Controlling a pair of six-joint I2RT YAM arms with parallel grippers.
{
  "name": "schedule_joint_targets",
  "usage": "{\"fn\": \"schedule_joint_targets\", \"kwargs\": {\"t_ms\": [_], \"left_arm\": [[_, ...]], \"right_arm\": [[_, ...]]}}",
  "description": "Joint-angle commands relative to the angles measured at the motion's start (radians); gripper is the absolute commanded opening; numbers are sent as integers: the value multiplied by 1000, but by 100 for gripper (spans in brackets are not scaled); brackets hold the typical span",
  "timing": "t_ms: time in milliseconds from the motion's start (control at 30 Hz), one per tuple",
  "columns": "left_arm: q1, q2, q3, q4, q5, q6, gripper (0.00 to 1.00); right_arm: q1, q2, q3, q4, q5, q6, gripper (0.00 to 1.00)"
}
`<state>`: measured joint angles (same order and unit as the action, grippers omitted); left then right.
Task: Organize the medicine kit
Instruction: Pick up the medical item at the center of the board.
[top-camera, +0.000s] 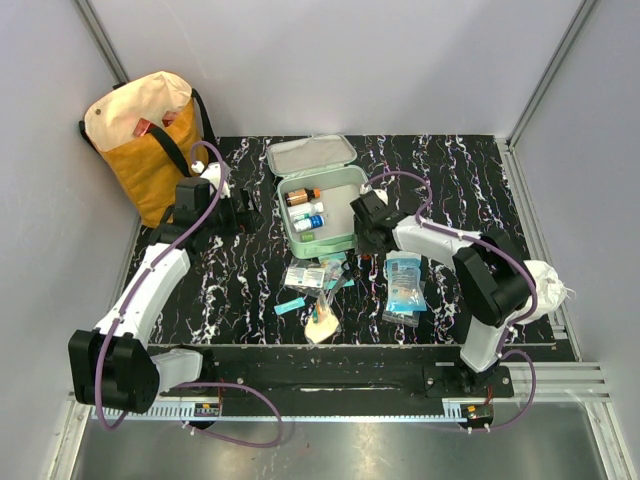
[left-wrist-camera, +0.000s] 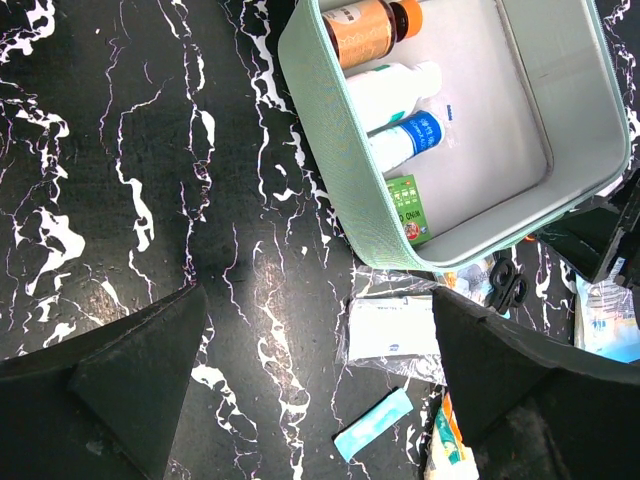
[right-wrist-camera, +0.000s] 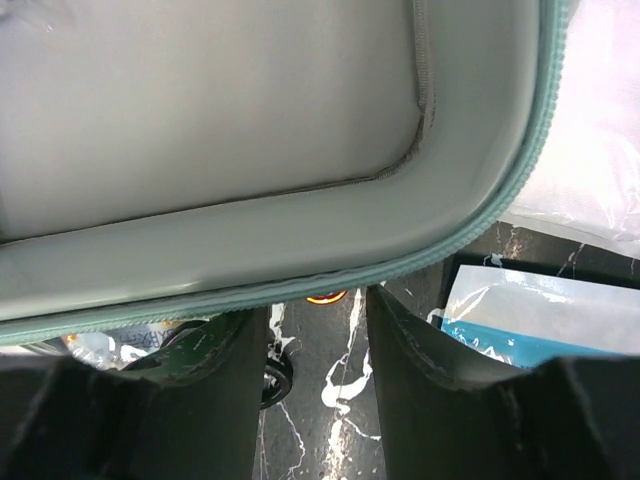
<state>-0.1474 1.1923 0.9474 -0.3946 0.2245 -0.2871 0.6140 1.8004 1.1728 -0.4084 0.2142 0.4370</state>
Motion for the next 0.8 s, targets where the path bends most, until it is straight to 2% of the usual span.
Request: {"fn": "schedule_joint_targets", "kwargs": {"t_ms": [0, 200, 367, 600, 667, 767], "left_arm": [[2, -28, 13, 42, 16, 11, 99], [0, -14, 11, 45, 27, 5, 99], [0, -5, 16, 46, 36, 3, 99], [0, -19, 2, 45, 15, 8, 99], [2, -19, 1, 42, 16, 6, 99], [2, -14, -2, 45, 18, 6, 99]], "right_arm": [[-7, -22, -56, 123, -12, -23, 49], [-5, -26, -153, 238, -29, -32, 48], [-7, -7, -168, 273, -21, -43, 48], [-5, 1, -173, 249, 10, -49, 40], [-7, 1, -167, 224, 19, -55, 31], [-5, -3, -159, 201, 43, -69, 31]]}}
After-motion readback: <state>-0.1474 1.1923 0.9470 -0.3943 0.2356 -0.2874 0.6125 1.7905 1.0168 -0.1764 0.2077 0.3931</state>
